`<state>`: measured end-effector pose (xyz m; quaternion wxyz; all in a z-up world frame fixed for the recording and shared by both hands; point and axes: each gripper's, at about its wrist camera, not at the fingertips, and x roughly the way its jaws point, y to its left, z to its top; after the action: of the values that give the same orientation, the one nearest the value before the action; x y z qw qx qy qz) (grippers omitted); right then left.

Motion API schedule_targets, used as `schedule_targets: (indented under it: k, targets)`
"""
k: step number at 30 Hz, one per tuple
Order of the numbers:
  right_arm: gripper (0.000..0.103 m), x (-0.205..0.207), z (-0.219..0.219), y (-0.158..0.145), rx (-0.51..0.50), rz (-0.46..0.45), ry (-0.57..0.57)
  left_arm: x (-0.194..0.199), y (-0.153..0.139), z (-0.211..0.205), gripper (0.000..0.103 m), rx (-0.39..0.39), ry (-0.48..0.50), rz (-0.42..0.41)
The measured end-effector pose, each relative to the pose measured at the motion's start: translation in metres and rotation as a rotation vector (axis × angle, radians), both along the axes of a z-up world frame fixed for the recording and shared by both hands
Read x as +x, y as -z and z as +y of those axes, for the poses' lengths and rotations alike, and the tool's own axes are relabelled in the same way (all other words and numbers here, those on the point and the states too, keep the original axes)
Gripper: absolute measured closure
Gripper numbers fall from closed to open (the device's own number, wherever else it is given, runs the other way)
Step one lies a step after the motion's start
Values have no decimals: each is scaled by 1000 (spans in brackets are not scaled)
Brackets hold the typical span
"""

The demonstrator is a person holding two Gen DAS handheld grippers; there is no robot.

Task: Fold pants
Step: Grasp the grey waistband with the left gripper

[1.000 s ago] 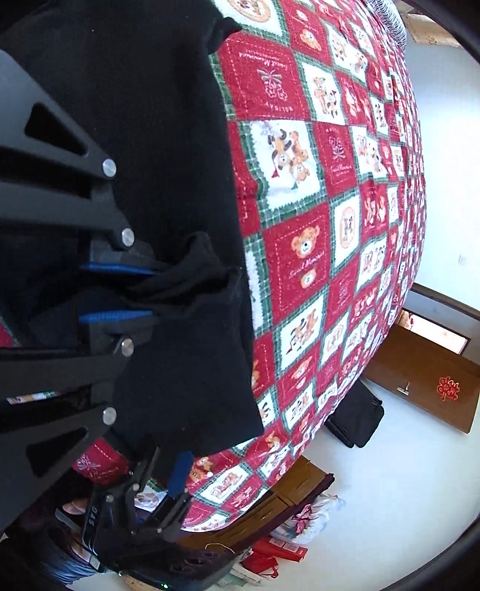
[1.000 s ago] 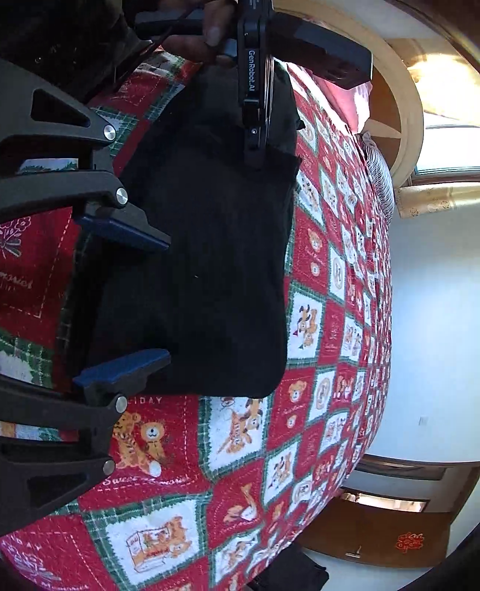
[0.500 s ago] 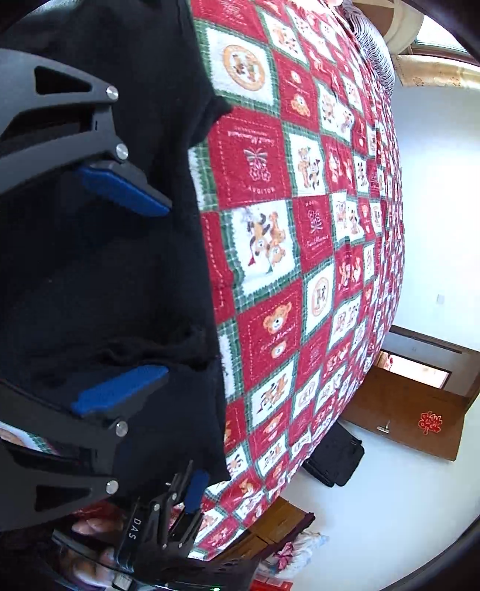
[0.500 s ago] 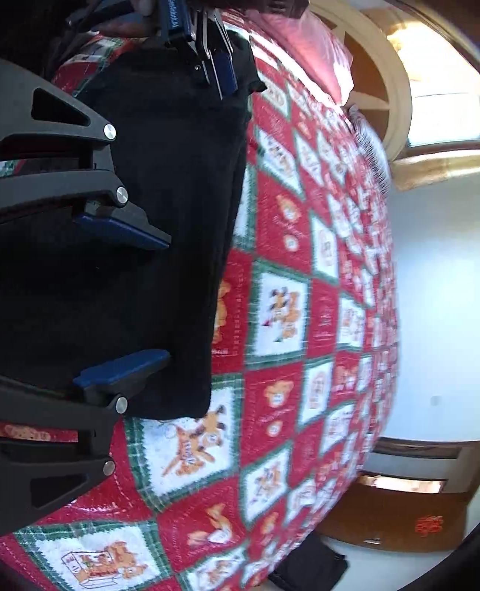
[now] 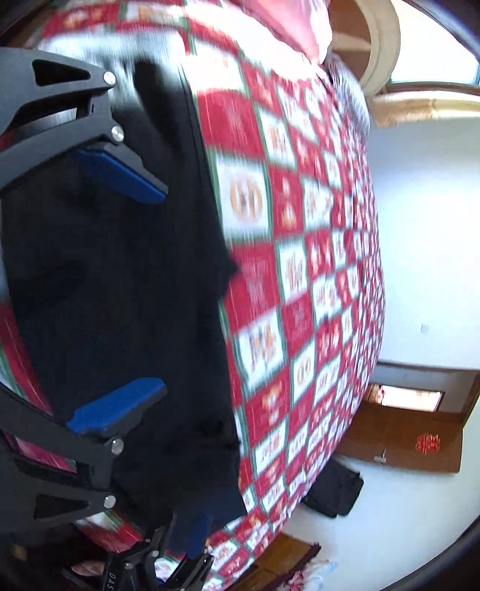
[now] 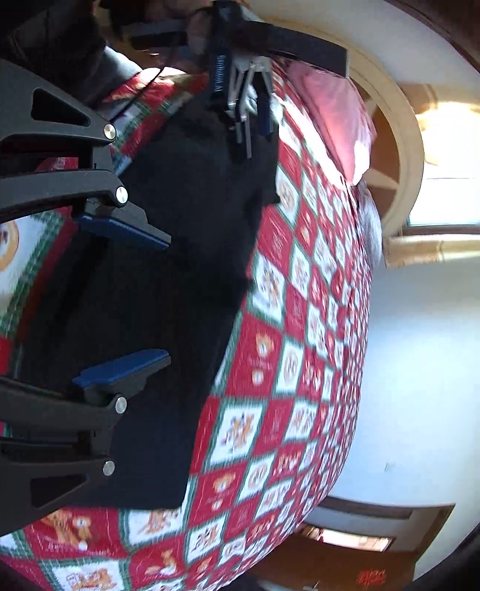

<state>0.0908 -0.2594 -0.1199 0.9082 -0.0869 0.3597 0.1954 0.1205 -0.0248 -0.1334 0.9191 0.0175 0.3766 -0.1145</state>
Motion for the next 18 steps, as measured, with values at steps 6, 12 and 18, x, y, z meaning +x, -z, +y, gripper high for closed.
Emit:
schedule_targets:
  k: [6,12,18]
  targets:
    - [45,3,21,13,-9,27,-19,-12,8,75,5,52,-141,22]
    - [45,1,25,22,-25,36,-14,-28,18,144,5,42,-270,13]
    - [45,2,20,25,-22,38,5,-31,38,189,5,-76,-328,2]
